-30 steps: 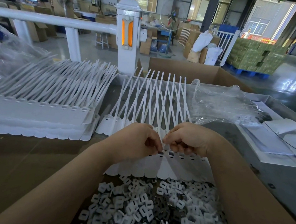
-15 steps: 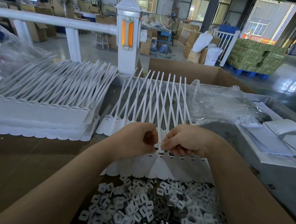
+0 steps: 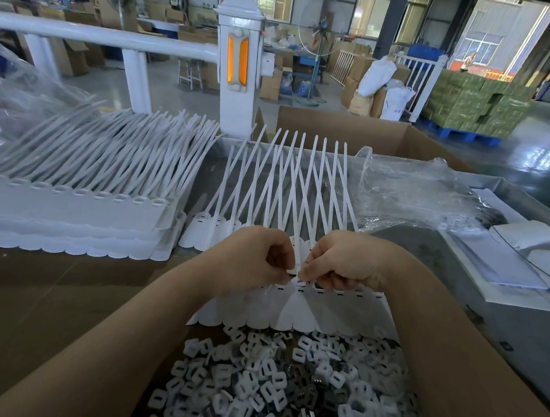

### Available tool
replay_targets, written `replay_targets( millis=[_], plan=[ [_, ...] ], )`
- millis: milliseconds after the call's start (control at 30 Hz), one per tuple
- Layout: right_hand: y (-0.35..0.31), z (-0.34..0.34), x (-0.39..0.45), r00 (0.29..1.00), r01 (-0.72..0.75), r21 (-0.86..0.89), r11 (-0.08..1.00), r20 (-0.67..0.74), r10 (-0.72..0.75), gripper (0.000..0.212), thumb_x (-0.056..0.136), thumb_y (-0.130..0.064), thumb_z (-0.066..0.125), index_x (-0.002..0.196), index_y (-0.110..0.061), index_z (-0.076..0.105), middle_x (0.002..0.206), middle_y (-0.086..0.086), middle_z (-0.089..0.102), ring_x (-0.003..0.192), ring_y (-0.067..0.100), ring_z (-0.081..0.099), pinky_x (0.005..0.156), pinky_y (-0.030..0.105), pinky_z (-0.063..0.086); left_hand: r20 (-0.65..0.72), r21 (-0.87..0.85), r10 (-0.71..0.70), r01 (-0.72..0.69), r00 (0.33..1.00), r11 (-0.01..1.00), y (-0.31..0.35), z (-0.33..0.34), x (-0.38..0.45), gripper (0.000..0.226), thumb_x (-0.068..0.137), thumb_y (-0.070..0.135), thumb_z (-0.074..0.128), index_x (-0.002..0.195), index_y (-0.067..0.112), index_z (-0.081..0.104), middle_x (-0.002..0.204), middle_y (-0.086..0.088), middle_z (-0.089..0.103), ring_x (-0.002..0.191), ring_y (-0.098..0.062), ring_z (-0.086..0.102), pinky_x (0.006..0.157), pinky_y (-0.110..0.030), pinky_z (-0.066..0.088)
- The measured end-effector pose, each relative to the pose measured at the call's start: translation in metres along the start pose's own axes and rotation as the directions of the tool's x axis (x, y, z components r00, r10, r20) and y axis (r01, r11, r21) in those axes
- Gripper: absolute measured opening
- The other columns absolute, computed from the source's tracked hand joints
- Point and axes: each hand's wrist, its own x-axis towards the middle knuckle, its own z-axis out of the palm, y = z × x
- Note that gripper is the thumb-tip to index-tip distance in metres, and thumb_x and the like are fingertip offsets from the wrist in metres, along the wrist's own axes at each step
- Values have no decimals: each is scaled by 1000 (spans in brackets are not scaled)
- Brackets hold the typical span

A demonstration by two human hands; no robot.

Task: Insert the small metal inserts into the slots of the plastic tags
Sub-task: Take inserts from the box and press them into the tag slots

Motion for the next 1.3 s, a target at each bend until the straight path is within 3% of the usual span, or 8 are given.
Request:
replay_targets(
  millis=[267,467,600,933,1067,1167,1233,1300],
  plan=[
    [0,1,1,1000,-14,-112,994,-12,13,18,80,-23,78,75,-8,70,53,0,59,37,9,41,37,16,31,16,52,59,-60,998,997,2,-3,-4,20,83,11,75,84,31,73,80,15,69,74,6,62,67,-7,47],
    [5,-1,0,999,-32,81,996,-34,34,16,88,-13,70,75,-9,62,55,3,61,39,10,42,36,18,30,76,257,115,-131,990,957,12,-9,-9,28,90,19,64,107,39,74,89,22,62,82,3,61,79,-18,51],
    [6,-1,0,994,-33,203,979,-95,53,18,98,-20,60,85,-7,59,54,5,62,37,11,44,36,18,31,151,481,162,-216,975,850,22,-5,-10,29,95,24,56,115,38,72,102,13,62,91,-3,57,88,-30,51],
    [4,1,-1,992,-36,215,976,-111,61,29,102,-33,56,90,-7,62,52,2,57,37,11,40,36,21,27,192,682,115,-217,975,699,42,10,-15,31,92,11,46,106,22,71,98,3,61,86,-17,60,75,-34,55],
    [6,-1,-1,990,-15,274,961,-128,52,24,102,-24,54,88,-7,63,55,6,58,37,11,40,35,20,27,75,669,176,-181,981,721,51,17,-14,28,95,14,48,112,24,68,111,4,61,94,-16,61,83,-31,51],
    [8,-2,2,987,-1,305,952,-153,50,23,99,-26,59,90,-8,69,63,11,60,47,19,48,47,27,39,27,402,269,-257,963,879,63,29,-19,20,95,21,56,105,28,73,109,11,66,90,-7,61,84,-28,54],
    [9,-4,5,984,-36,300,953,-155,86,27,98,-33,62,96,-7,69,62,4,59,54,18,48,54,29,39,114,201,287,-305,951,931,72,39,-23,14,91,26,66,99,27,77,100,12,72,84,-1,60,81,-24,54],
    [9,-4,6,986,-56,282,958,-137,99,31,99,-36,59,100,-6,67,58,1,60,47,11,47,42,23,36,221,139,287,-321,932,937,74,51,-25,14,88,27,70,99,23,78,96,10,74,80,-2,61,78,-25,54]
  ],
)
